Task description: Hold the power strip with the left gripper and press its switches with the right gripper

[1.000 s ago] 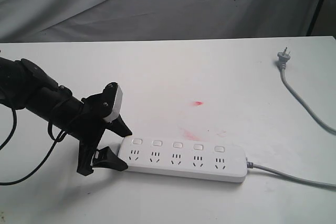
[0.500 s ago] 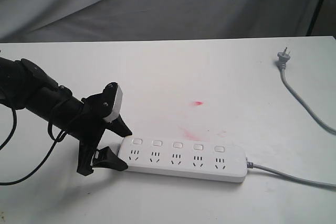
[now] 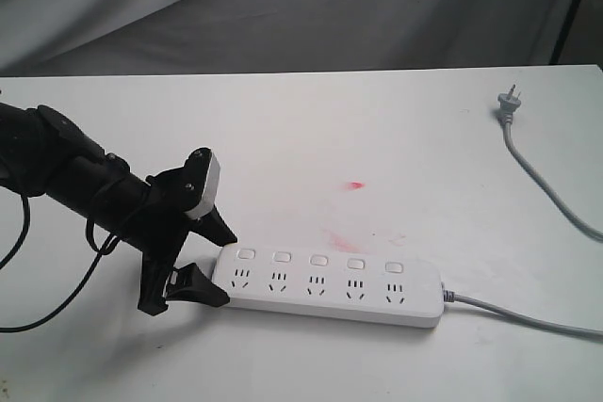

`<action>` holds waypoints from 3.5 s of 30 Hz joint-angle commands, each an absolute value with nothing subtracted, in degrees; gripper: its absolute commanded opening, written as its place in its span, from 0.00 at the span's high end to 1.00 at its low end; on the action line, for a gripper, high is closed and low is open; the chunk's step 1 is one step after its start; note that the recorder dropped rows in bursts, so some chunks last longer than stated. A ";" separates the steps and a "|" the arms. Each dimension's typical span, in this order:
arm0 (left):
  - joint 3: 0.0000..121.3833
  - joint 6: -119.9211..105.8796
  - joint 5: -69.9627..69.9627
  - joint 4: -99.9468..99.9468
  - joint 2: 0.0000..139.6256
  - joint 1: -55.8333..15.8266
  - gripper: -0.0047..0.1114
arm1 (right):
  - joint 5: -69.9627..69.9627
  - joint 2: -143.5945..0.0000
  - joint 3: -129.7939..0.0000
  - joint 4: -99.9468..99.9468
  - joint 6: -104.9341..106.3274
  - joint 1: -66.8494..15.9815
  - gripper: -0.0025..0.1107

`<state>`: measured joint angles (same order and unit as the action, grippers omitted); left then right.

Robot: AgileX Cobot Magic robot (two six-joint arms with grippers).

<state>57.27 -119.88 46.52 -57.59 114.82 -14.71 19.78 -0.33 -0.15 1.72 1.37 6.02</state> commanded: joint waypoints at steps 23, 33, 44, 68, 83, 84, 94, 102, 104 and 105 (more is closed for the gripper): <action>57.61 -119.93 48.20 -58.23 114.71 -14.95 0.96 | 19.81 0.00 0.00 2.25 1.21 5.84 0.98; 57.61 -119.93 48.88 -58.23 114.71 -14.95 0.96 | 19.81 0.00 0.00 2.25 1.21 5.84 0.98; 57.61 -115.05 47.74 -60.55 114.71 -14.95 0.69 | 19.81 0.00 0.00 2.25 1.21 5.84 0.98; 57.61 -111.64 47.18 -68.90 114.32 -14.95 0.34 | 19.81 0.00 0.00 2.25 1.21 5.84 0.98; 57.61 -101.18 45.72 -71.12 93.79 -14.85 0.96 | 19.81 0.00 0.00 2.25 1.21 5.84 0.98; 57.61 -100.03 45.25 -71.26 92.17 -14.85 0.96 | 19.81 0.00 0.00 2.25 1.21 5.84 0.98; 57.61 -80.64 28.90 -71.94 75.34 -14.85 0.96 | 19.81 0.00 0.00 2.25 1.21 5.84 0.98; 57.61 -74.75 20.68 -71.94 65.66 -14.85 0.96 | 19.81 0.00 0.00 2.25 1.21 5.84 0.98; 57.61 -74.75 19.71 -71.94 63.24 -14.85 0.96 | 19.81 0.00 0.00 2.25 1.21 5.84 0.98; 57.61 -74.75 19.23 -71.94 62.03 -14.85 0.96 | 19.81 0.00 0.00 2.25 1.21 5.84 0.98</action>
